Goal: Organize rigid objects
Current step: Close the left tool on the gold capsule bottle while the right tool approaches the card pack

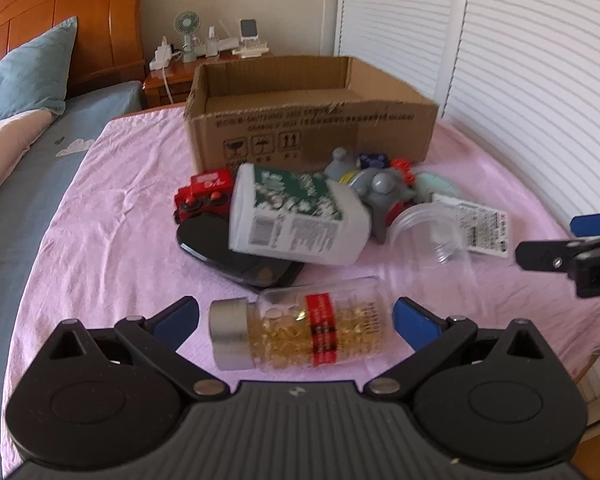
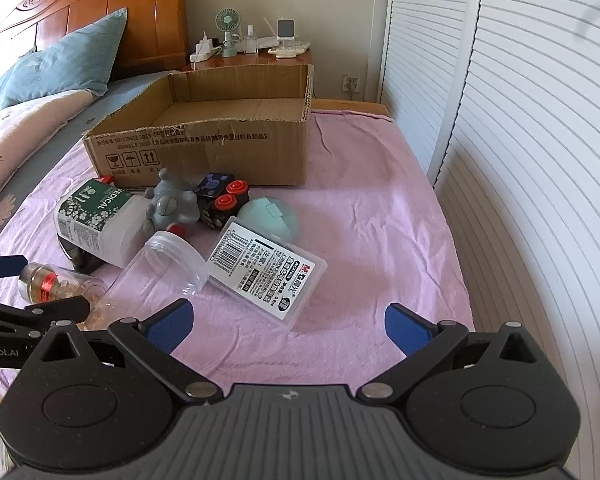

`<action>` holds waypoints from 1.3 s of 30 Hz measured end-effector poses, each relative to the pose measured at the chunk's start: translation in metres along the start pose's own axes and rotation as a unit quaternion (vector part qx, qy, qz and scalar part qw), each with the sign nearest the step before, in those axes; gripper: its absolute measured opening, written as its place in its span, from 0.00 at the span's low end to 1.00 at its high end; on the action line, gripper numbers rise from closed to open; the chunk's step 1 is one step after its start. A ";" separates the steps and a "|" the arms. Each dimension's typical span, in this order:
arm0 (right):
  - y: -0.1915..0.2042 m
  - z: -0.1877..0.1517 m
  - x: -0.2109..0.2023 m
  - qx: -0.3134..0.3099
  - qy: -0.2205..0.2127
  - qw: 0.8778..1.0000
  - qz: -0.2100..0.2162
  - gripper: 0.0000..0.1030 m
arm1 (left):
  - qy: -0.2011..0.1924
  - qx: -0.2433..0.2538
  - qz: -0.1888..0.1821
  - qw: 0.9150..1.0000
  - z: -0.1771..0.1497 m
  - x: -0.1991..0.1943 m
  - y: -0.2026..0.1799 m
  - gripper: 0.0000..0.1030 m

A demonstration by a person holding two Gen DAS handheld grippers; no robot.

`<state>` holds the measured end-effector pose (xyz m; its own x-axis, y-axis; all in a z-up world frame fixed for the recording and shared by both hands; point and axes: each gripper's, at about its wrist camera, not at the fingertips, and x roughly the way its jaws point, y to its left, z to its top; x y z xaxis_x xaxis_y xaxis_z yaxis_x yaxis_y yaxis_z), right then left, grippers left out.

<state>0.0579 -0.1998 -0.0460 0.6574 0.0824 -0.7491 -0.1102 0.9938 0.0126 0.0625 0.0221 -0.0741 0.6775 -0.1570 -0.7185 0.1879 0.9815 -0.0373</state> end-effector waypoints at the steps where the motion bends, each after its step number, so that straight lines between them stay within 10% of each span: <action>1: -0.001 0.000 0.002 0.001 0.003 1.000 -0.003 1.00 | 0.003 -0.004 -0.001 1.000 -0.001 0.001 0.003 1.00; 39: -0.009 0.045 0.085 0.025 0.059 0.998 -0.005 1.00 | 0.031 -0.031 0.012 0.999 -0.009 0.022 0.035 1.00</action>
<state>0.1487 -0.1987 -0.0801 0.5650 0.0653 -0.8225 -0.0637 0.9973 0.0354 0.0775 0.0536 -0.0973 0.6354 -0.1278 -0.7615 0.1267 0.9901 -0.0605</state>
